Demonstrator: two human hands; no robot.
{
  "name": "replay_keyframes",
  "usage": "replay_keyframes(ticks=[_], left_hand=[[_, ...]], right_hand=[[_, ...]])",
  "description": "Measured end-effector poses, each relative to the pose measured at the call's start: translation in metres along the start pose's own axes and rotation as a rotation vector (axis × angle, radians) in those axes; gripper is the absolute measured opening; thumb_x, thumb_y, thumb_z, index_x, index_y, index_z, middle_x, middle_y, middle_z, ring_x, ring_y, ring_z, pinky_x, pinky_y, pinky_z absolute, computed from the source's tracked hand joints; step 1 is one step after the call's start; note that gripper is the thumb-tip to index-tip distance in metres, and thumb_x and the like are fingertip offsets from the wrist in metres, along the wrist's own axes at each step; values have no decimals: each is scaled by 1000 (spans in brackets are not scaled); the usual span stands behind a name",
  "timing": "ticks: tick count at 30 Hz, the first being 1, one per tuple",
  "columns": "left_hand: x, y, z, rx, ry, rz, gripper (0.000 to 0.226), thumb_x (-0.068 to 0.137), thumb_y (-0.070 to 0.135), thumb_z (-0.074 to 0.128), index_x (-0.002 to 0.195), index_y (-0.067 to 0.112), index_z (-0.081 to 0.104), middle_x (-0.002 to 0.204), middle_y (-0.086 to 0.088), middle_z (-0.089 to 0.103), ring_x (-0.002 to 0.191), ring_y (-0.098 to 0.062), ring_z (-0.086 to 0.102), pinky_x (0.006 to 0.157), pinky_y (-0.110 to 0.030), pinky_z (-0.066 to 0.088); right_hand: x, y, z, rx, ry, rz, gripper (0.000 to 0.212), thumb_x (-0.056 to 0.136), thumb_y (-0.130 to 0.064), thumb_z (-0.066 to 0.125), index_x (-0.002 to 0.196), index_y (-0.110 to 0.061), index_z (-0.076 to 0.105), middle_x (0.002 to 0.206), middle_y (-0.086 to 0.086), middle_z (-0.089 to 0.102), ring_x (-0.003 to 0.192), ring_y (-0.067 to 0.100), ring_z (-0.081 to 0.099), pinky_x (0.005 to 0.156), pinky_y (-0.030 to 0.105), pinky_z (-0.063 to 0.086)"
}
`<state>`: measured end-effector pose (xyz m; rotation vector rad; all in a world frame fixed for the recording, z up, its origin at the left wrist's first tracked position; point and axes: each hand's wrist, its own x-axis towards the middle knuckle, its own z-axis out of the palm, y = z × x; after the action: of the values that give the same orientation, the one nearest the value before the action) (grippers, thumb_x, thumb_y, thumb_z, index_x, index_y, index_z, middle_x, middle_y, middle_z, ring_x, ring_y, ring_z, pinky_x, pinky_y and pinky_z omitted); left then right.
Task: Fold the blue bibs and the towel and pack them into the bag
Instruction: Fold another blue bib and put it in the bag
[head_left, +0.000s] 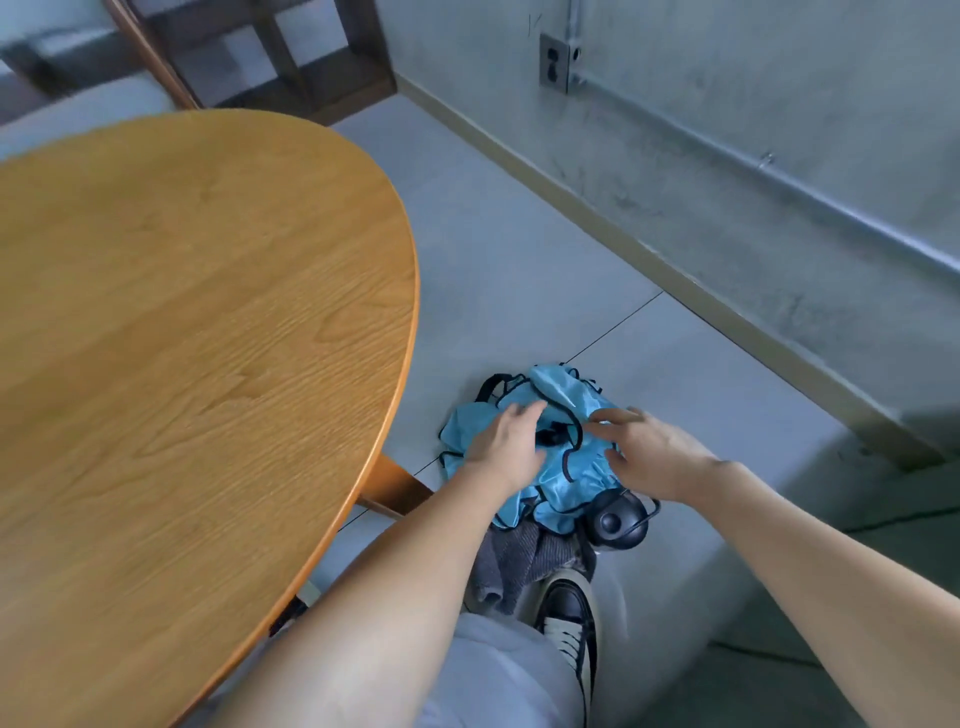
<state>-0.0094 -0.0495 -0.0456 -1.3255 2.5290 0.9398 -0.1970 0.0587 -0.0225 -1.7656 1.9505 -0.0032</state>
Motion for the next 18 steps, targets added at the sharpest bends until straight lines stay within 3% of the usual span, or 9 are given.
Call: replay_keyframes(ticks=[5, 9, 12, 15, 18], left_hand=[[8, 48, -30, 67, 25, 173, 67, 93, 19, 71, 150, 38, 43, 162, -3, 28, 145, -27, 33, 115, -43, 37], [6, 82, -51, 187, 20, 273, 35, 95, 20, 68, 128, 30, 66, 158, -5, 35, 143, -30, 32, 114, -43, 36], [-2, 99, -68, 187, 52, 296, 20, 96, 21, 65, 115, 20, 72, 139, -5, 54, 131, -29, 45, 102, -40, 44], [-14, 113, -88, 111, 67, 254, 12, 96, 29, 65, 105, 22, 70, 106, -2, 60, 103, -28, 60, 82, -34, 46], [-28, 123, -112, 36, 102, 240, 10, 95, 33, 66, 93, 23, 63, 94, 2, 64, 89, -25, 62, 78, -36, 52]], right_hand=[[-42, 1, -32, -19, 171, -47, 47, 97, -23, 53, 143, -34, 55, 150, -11, 48, 136, 13, 45, 107, 32, 45], [-66, 4, -50, 28, 255, -19, 42, 98, -27, 55, 139, -35, 58, 144, -14, 52, 120, 9, 54, 96, 19, 40], [-77, 3, -64, 43, 299, 24, 39, 98, -42, 57, 137, -36, 60, 140, -17, 54, 96, 1, 49, 83, 15, 35], [-80, -1, -79, 55, 350, 74, 46, 93, -58, 59, 132, -34, 64, 134, -19, 57, 90, -1, 46, 79, 17, 36], [-76, -14, -94, 122, 450, 165, 46, 89, -61, 64, 122, -30, 70, 124, -18, 63, 89, 6, 56, 77, 22, 42]])
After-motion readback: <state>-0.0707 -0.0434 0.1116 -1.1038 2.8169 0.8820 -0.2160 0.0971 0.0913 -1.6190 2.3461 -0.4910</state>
